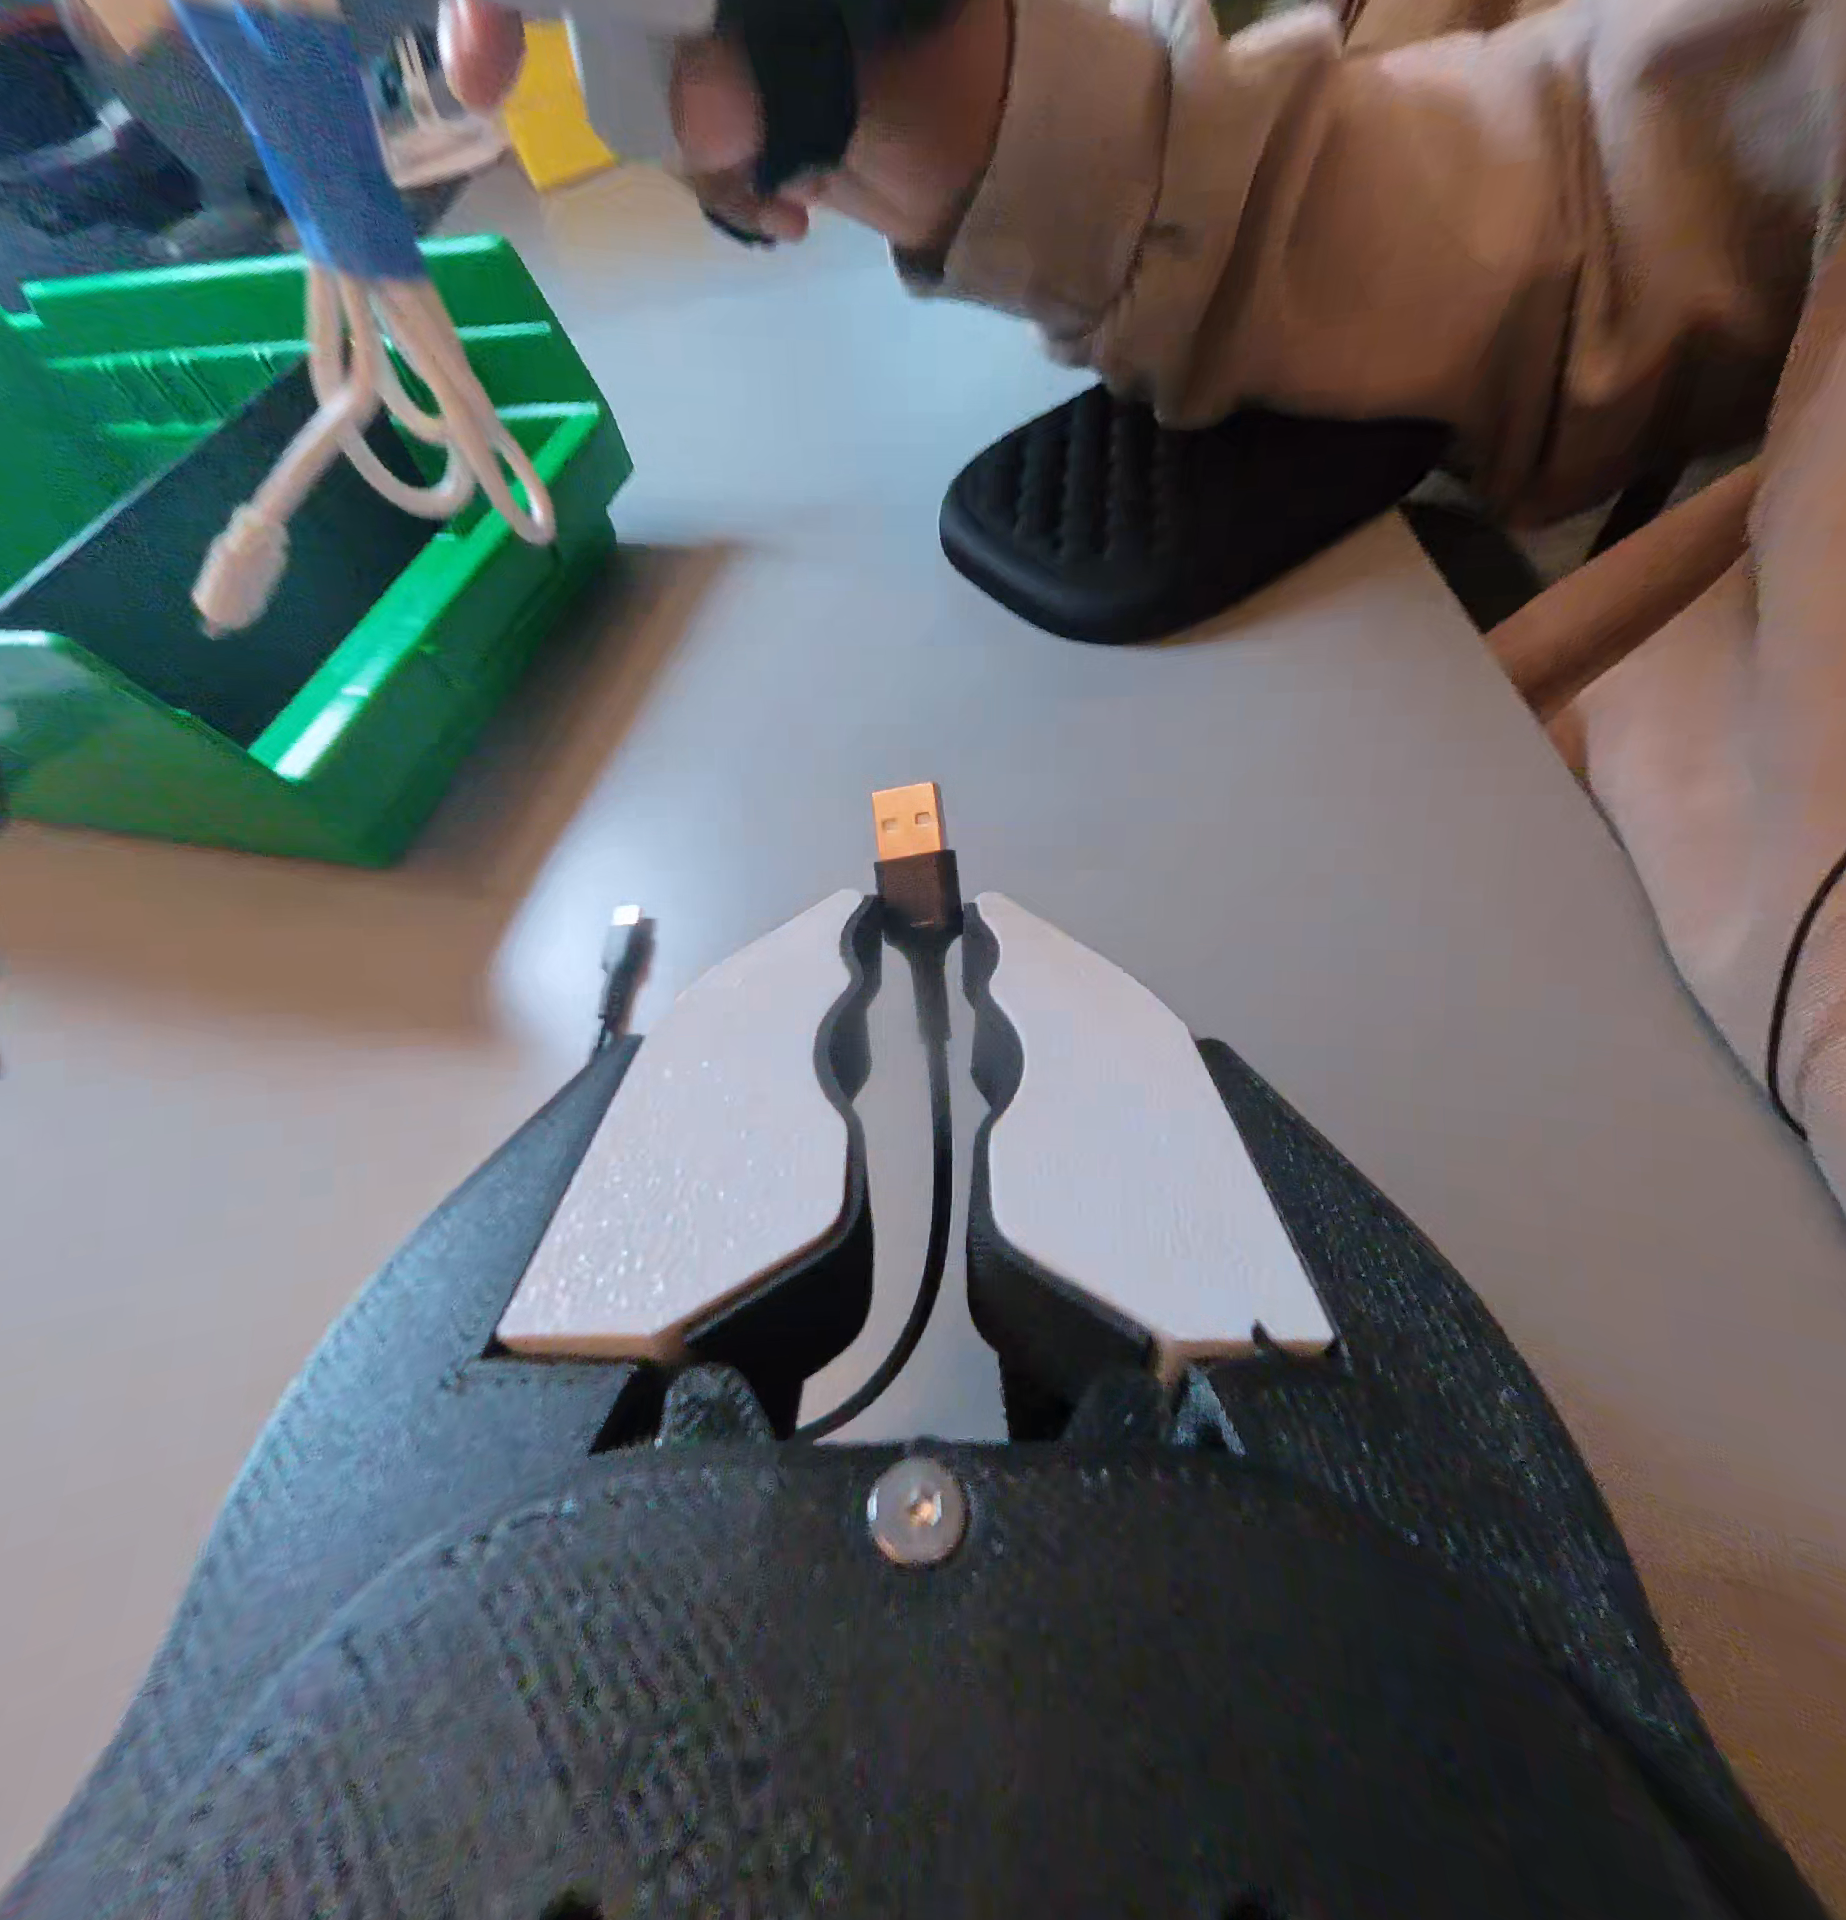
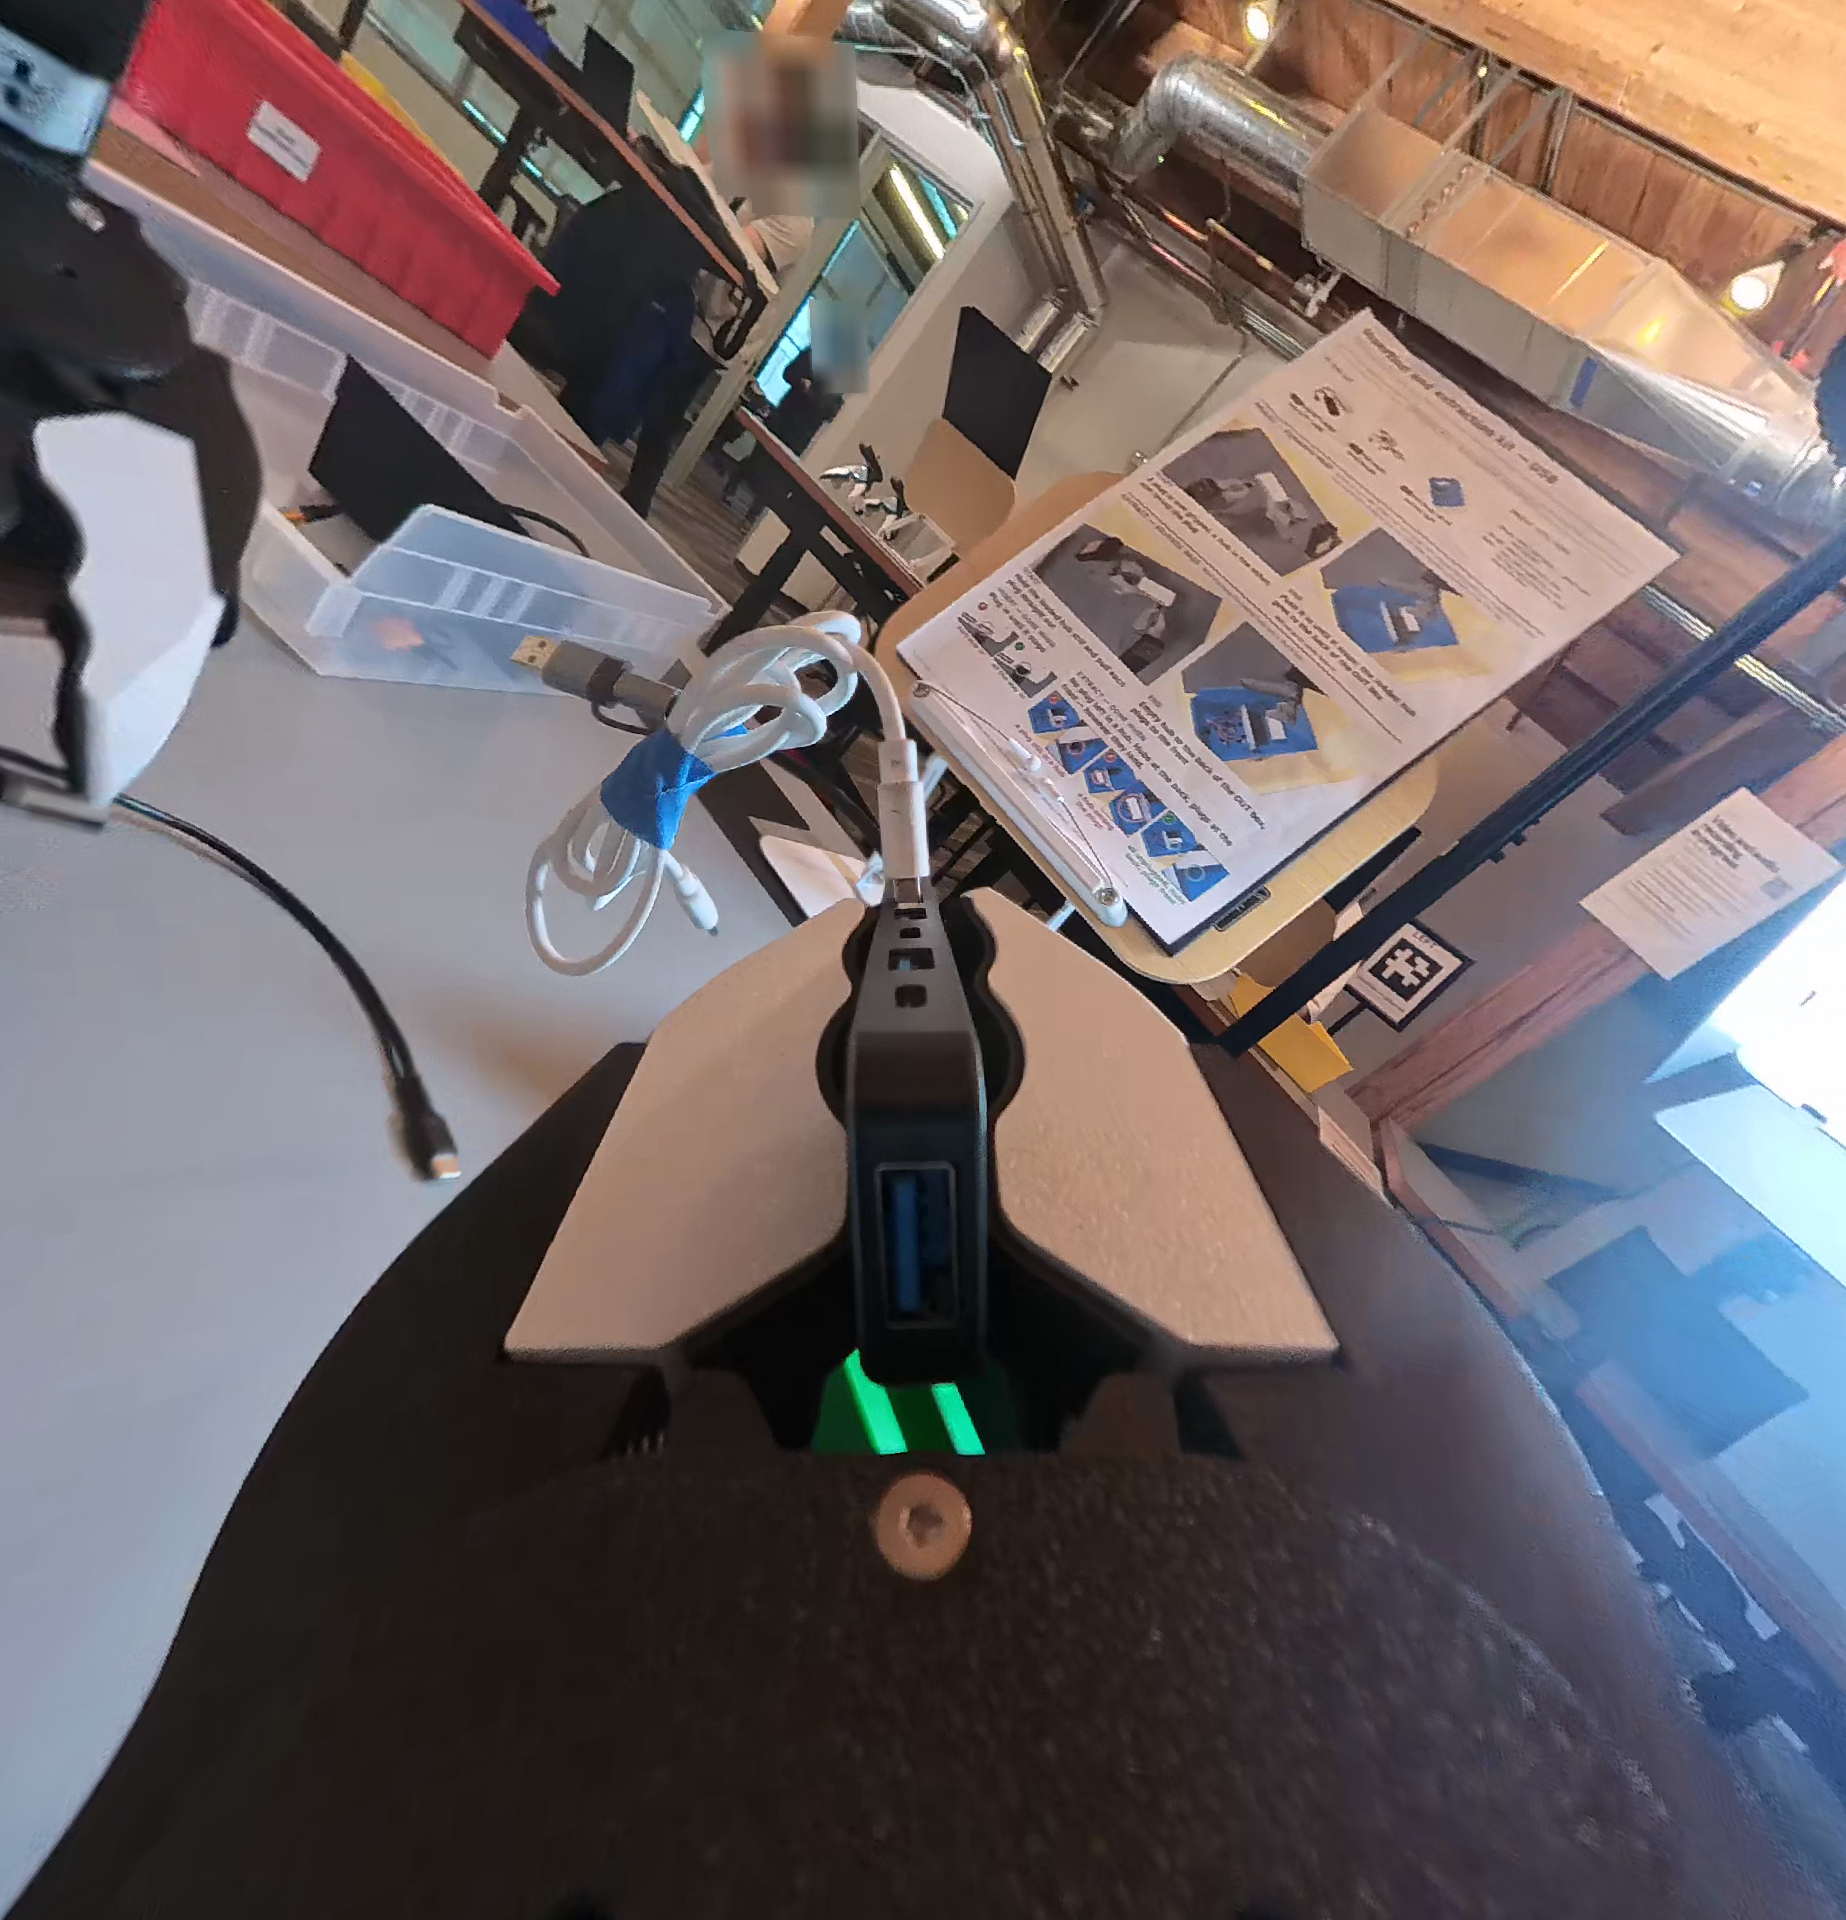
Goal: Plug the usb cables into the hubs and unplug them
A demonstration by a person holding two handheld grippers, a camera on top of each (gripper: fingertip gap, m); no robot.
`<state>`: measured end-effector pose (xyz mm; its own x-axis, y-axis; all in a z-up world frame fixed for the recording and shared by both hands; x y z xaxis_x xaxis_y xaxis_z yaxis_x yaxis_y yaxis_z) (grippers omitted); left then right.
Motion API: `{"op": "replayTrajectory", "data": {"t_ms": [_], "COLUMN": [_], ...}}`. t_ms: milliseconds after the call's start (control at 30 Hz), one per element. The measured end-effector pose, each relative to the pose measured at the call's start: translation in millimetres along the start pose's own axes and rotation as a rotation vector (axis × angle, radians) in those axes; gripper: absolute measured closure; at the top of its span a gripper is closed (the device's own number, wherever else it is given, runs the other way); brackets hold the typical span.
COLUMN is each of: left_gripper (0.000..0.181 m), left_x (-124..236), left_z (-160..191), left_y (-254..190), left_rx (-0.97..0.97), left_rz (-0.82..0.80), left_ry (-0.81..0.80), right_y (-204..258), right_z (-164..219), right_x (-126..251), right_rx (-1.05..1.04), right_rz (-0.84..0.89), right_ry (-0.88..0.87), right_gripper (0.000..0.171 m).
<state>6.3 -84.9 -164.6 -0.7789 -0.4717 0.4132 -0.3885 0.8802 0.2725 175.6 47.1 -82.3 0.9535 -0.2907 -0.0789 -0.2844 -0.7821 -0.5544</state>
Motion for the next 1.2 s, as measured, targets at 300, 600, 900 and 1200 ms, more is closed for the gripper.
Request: {"op": "replayTrajectory", "data": {"t_ms": [300, 600, 900, 1200], "left_gripper": [0.166, 0.166, 0.166, 0.168], "left_x": [5.8, -11.0, -39.5, -44.6], "left_z": [-23.8, -78.1, -84.5, -74.1], "left_y": [-2.2, 13.1, 45.8, 42.5], "left_rx": [-0.037, -0.037, 0.086, 0.093], "left_rz": [-0.043, -0.056, 0.082, 0.246], "left_ry": [-0.071, 0.067, 0.291, 0.552], "right_y": [15.1, 32.0, 62.1, 86.2], "right_z": [0.5, 8.2, 22.7, 32.2], "right_x": [-6.8, -20.9, -33.3, -43.5], "right_rx": [0.021, 0.039, 0.352, 0.451], "right_rz": [-0.053, -0.088, -0.094, -0.160], "right_ry": [0.008, 0.055, 0.174, 0.186], "right_gripper": [0.157, 0.157, 0.158, 0.158]}}
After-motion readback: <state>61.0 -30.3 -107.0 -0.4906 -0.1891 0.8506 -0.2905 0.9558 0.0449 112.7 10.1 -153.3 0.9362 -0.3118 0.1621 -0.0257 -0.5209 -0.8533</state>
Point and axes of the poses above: each gripper's, where its closed fingertips meet, x back along the fingers, z out of its underside, y = z × x across the jaws, the point moved 6 cm from there along x, back along the fingers, and after that the axes turned 8 degrees about -x, right-handed, at the moved point
